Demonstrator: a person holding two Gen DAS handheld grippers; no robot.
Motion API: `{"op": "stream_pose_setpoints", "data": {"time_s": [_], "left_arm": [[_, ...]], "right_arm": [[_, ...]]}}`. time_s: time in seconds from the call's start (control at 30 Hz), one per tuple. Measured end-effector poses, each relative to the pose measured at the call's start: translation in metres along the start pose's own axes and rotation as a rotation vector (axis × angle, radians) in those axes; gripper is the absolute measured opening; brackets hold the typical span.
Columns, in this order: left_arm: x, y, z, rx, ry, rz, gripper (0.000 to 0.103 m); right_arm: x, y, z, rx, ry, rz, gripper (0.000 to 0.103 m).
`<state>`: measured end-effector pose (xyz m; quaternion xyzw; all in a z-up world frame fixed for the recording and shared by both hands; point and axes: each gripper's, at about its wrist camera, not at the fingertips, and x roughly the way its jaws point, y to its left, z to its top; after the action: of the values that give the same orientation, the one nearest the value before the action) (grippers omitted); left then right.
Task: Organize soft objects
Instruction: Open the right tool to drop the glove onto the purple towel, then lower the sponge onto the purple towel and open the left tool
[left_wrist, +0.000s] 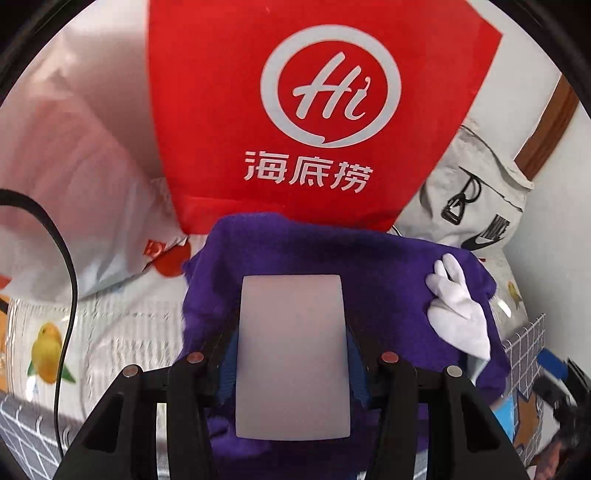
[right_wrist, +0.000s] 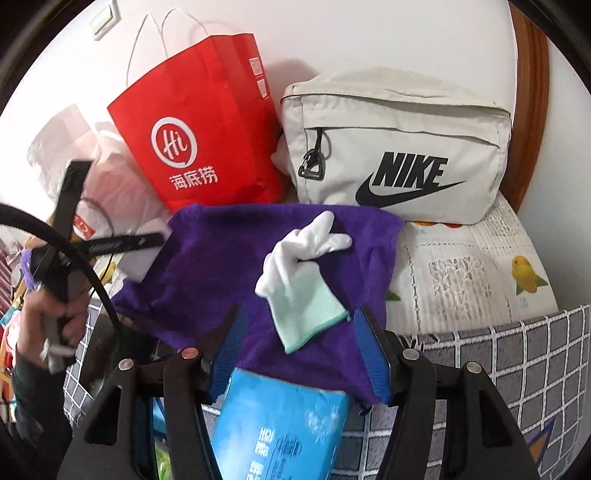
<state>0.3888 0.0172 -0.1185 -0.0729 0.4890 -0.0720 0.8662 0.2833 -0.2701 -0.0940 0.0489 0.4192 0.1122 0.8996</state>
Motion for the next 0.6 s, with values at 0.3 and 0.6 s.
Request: {"op": "stream_pose_setpoints", "data": {"time_s": [0.3,0.6], "left_arm": [[0.029,-0.006,0.012,0.005,0.044,0.017,0.048],[0.047,-0.009,0.023,0.026,0.065,0.017,0.073]], "right_arm": [[0.001,0.004,-0.013,-0.011,0.017,-0.015,0.060],[-0.002,-0.002,-0.025,0.005,0.026,-0.040,0.060]]}}
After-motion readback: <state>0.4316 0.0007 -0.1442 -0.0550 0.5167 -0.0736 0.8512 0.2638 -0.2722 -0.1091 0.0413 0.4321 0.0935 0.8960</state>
